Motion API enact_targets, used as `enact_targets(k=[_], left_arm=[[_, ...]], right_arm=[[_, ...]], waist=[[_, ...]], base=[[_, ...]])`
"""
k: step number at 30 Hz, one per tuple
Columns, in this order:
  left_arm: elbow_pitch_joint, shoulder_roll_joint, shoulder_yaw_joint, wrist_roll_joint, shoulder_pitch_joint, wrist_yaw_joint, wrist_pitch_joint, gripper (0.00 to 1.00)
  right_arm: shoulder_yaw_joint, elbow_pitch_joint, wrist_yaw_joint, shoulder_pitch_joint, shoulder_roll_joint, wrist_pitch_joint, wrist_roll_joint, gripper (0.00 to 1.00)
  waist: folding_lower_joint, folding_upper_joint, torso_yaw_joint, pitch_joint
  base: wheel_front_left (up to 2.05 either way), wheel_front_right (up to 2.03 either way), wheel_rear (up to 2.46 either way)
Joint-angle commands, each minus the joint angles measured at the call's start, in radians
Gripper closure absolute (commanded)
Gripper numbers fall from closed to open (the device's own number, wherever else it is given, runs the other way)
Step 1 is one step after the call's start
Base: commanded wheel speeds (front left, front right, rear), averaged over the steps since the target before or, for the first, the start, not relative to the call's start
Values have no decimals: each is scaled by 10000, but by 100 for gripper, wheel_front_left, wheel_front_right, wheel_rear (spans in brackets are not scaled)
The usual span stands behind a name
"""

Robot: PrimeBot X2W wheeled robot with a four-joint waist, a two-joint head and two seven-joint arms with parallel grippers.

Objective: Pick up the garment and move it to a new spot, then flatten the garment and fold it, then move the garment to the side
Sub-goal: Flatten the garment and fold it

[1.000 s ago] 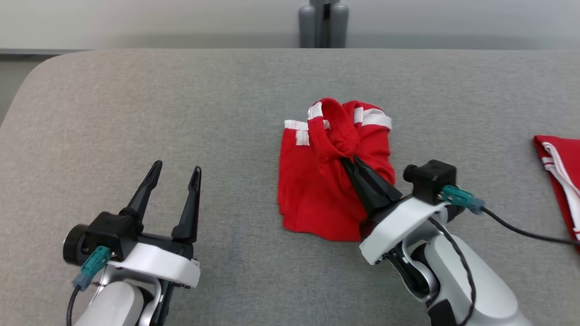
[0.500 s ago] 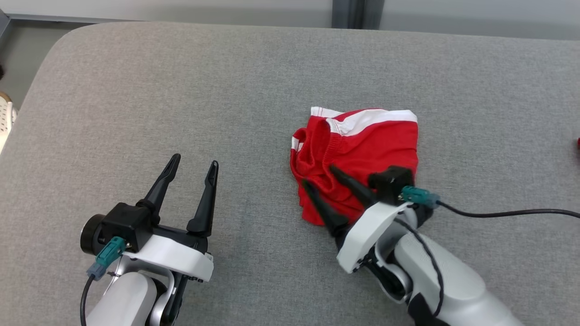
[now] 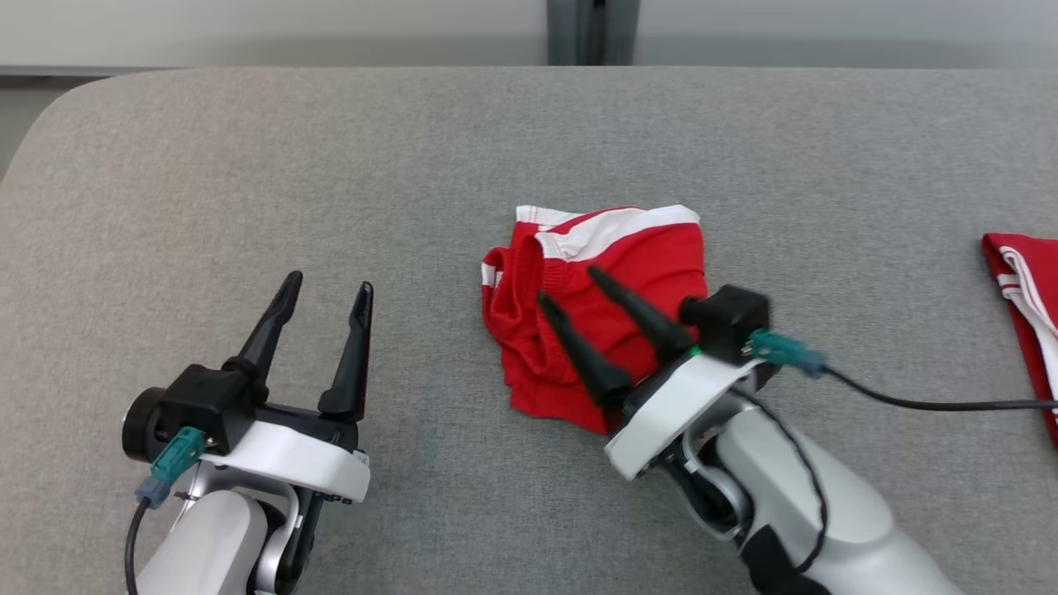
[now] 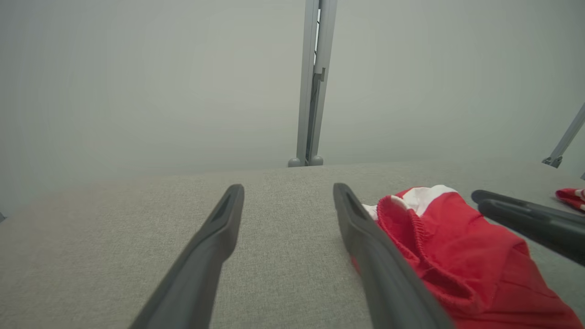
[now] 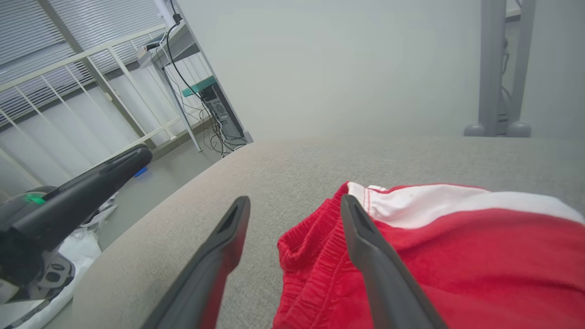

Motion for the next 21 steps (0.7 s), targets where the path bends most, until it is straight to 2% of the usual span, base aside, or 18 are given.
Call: enact_targets(k=[1,3,4,15,21], left_arm=[[-81,104,98,39,39,84,-49,0],[-182,164,220,61,97,181,-61,0],[-182,164,220,61,97,181,-61,0],[-671,474,739,-102,663,565,-71,0],[-755,547,819,-170,911,706,-34,0]], right_arm=[[-467,-231,-2,237,-139,-99,-264,0],[-1337,-750,-2,550,-280,-92,-677,0],[-1337,-750,-2,550,-280,-92,-677,0],[-5698,-2596,0,2850,-1009,284,-2864,0],[-7103,-3422,0,4017,-945,1052,-3691,0]], waist=[[0,0,-141,-116],[0,0,-257,-188],[0,0,-257,-188],[0,0,-746,-584],[0,0,-790,-782]], base=[[0,0,0],[0,0,0],[0,0,0],[0,0,0],[0,0,0]])
